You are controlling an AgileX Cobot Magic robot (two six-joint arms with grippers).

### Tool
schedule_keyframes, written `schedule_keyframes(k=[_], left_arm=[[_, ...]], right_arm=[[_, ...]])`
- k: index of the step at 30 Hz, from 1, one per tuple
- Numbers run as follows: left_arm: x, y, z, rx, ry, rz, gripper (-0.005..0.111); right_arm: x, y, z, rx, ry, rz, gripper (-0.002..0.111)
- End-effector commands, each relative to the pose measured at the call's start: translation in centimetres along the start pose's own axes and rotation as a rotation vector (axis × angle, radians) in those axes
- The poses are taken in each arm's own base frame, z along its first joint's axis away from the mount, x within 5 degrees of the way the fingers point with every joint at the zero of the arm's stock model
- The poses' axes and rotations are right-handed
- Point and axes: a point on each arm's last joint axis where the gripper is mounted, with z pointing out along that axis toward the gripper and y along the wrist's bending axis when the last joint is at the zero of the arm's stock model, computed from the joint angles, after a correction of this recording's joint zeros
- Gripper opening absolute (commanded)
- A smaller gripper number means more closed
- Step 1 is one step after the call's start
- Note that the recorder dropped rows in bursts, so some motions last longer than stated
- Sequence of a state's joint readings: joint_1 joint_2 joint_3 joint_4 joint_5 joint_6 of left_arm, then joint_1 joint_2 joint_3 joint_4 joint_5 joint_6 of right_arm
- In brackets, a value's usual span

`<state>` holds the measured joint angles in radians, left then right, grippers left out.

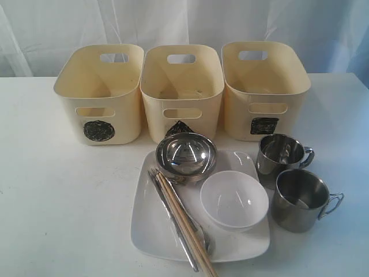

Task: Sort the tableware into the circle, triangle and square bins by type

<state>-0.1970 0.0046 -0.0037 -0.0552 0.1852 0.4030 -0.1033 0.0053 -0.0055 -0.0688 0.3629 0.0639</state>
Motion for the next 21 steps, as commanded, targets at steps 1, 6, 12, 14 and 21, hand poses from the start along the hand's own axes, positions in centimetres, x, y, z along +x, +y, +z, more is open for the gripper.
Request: schedule_keyframes(k=[1, 6, 12, 14, 21], left_arm=[[0.1, -0.1, 0.0, 0.003, -0.005, -0.004, 0.000], [0.1, -0.1, 0.0, 0.003, -0.005, -0.004, 0.000], [0.1, -0.1, 0.0, 0.003, -0.005, -0.004, 0.000], [0.1, -0.1, 0.0, 0.003, -0.005, -0.004, 0.000], [0.1, -0.1, 0.0, 0.003, -0.005, -0.004, 0.000]], right_arm=[[0.0, 0.0, 0.0, -0.002, -0.015, -0.005, 0.000], [0.0, 0.0, 0.0, -0.002, -0.015, -0.005, 0.000], [0.0, 0.0, 0.0, -0.002, -0.015, -0.005, 0.000], [0.0, 0.0, 0.0, -0.002, -0.015, -0.005, 0.000], [-3.3, 0.2, -0.6, -0.065, -0.382, 0.214, 0.000]])
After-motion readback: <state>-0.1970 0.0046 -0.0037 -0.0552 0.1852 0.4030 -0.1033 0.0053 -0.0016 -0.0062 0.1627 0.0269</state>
